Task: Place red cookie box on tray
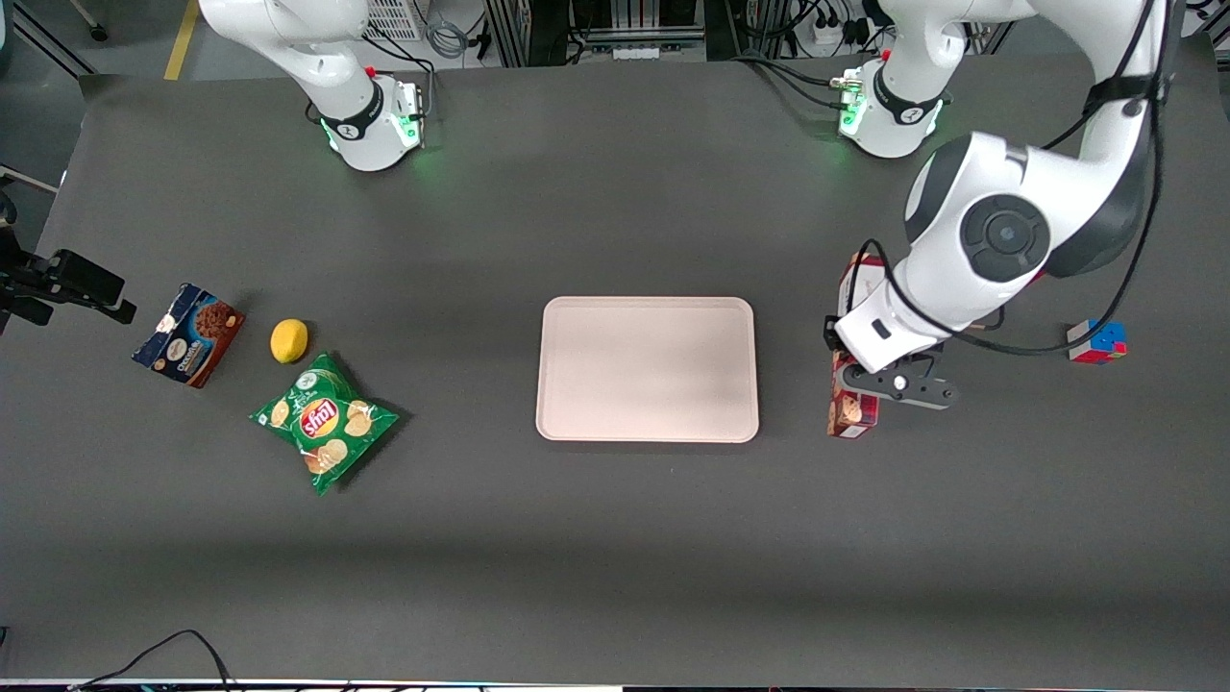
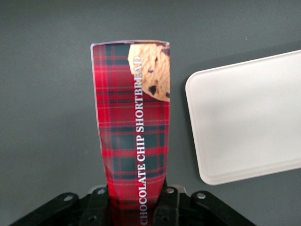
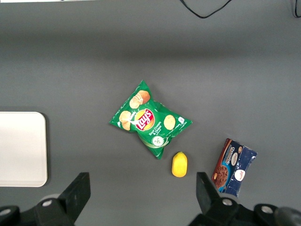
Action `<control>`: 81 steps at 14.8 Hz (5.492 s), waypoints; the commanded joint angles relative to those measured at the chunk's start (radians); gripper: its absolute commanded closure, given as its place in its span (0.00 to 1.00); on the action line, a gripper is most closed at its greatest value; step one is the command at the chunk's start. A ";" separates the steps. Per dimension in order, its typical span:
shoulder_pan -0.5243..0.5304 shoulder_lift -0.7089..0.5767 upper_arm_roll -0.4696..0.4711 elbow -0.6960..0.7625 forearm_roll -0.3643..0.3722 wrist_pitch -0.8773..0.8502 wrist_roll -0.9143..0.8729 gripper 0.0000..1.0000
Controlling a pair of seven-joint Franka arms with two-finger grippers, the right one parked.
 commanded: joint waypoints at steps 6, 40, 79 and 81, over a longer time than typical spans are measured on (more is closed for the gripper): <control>-0.013 -0.009 -0.032 0.099 -0.075 -0.124 -0.125 1.00; -0.044 0.368 -0.200 -0.088 0.205 0.463 -0.559 1.00; 0.057 -0.055 -0.131 0.114 0.053 -0.271 -0.093 0.00; 0.059 -0.114 -0.045 0.123 0.053 -0.307 0.031 0.00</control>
